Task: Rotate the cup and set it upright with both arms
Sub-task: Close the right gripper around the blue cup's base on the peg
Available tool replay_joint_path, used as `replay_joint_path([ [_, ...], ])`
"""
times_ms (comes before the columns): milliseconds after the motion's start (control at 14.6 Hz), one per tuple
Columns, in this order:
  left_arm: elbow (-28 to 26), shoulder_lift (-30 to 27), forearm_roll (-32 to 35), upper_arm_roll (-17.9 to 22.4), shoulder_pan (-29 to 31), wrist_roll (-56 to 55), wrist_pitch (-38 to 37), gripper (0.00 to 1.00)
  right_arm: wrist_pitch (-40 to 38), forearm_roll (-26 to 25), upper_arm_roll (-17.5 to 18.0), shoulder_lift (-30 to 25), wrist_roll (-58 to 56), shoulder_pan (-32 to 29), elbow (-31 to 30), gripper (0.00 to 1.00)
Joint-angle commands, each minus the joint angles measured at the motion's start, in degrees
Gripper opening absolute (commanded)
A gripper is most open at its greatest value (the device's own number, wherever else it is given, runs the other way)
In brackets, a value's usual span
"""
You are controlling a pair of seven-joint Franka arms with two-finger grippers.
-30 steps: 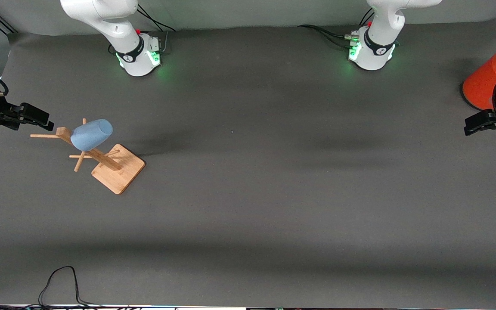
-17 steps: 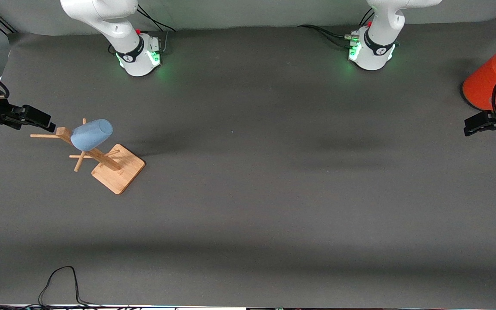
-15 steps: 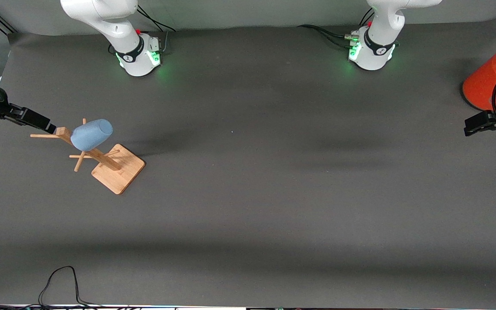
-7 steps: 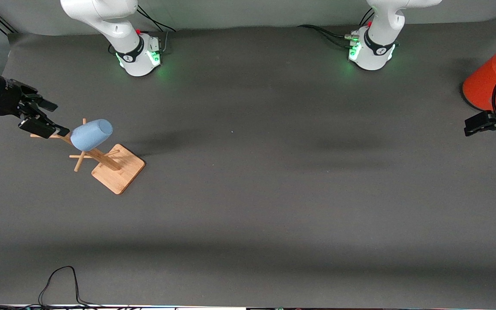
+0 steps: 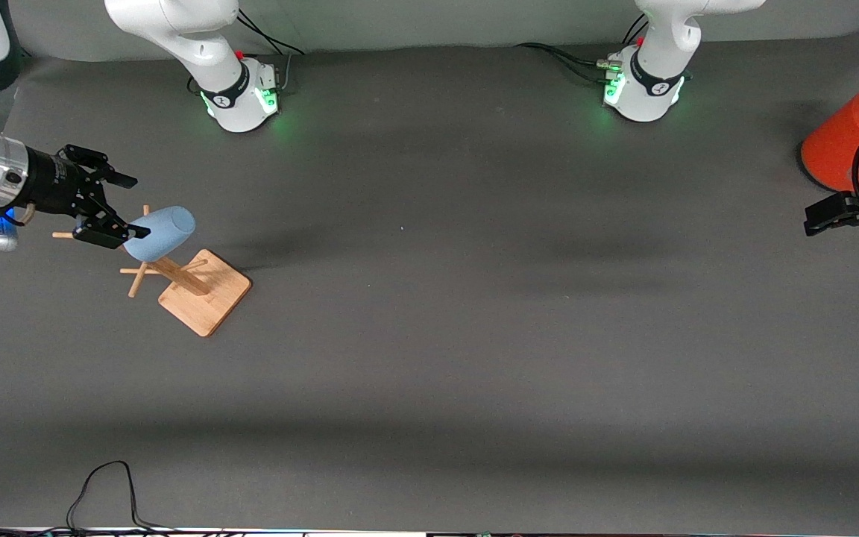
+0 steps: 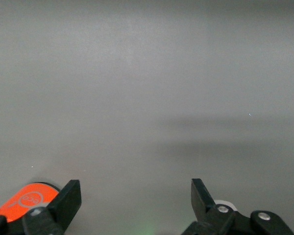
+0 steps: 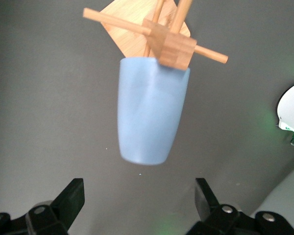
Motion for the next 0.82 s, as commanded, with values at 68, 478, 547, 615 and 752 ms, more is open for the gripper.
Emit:
replay_joint_path([
  [68, 0.0, -0.3, 0.9, 0.3, -0.5, -0.4, 0.7, 1.0, 5.8, -1.2, 0.2, -3.1, 1.2, -0.1, -7.6, 1.0],
  [478, -0.1, 0.0, 0.9, 0.3, -0.4, 0.0, 0.7, 1.0, 13.5, -1.8, 0.3, -3.1, -0.4, -0.1, -14.1, 1.0],
  [547, -0.1, 0.0, 0.9, 0.3, -0.3, 0.0, 0.7, 1.0, 14.3, -1.8, 0.2, -2.9, -0.8, -0.2, -14.4, 1.0],
  [615, -0.2, 0.0, 0.9, 0.3, -0.3, 0.0, 0.7, 1.0, 15.0, -1.8, 0.2, -2.7, -0.9, -0.2, -14.5, 1.0],
  [752, -0.1, 0.1, 0.9, 0.3, -0.4, 0.0, 0.6, 1.0, 16.2, -1.8, 0.2, -2.2, -1.9, -0.2, -15.1, 1.0],
])
